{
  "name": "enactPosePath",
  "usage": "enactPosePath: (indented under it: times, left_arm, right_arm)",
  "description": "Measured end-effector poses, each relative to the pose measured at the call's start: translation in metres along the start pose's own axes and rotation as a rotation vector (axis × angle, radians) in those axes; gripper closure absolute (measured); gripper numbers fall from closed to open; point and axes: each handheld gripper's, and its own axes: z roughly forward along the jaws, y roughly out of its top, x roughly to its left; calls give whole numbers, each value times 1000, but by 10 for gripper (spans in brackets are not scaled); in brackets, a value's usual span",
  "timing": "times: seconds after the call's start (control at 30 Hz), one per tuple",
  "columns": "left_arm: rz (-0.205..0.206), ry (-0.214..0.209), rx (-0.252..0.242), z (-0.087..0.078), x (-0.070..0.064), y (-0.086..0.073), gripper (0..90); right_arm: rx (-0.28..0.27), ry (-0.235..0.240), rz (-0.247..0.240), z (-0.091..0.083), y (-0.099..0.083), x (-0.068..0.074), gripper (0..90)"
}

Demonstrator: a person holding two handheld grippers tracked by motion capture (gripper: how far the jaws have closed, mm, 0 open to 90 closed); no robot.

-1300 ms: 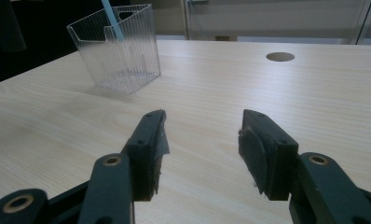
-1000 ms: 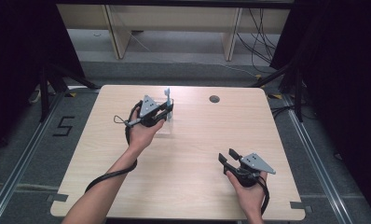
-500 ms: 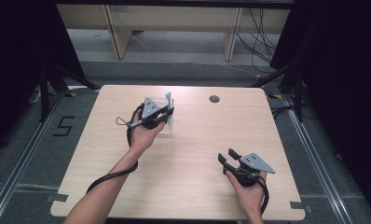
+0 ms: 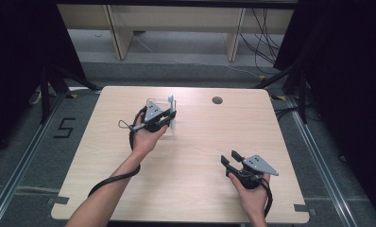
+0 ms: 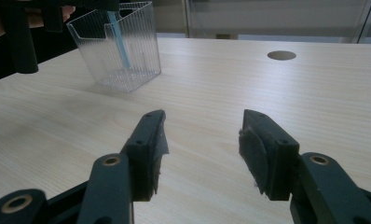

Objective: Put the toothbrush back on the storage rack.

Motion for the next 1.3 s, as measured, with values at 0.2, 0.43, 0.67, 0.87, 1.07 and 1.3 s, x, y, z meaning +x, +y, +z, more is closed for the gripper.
enactPosePath:
  times: [0.2,0.43,0.67,0.87,1.07,1.3]
  left_arm:
    - [0,0,9,0,0,-2,774]
    - [-4,-2,18,1,0,-7,764]
    - [-4,-3,18,0,0,-7,757]
    - [0,-3,17,-1,0,-7,750]
    - [17,-4,19,-2,-3,-7,713]
    - [37,-6,23,-7,-7,-7,513]
  right_arm:
    - [1,-17,-7,0,0,0,501]
    - [2,-8,4,0,0,1,500]
    - [0,-5,5,0,0,1,500]
    - [10,-6,8,0,0,1,500]
    - [2,-4,-1,1,0,1,500]
    - [10,-3,10,0,0,2,500]
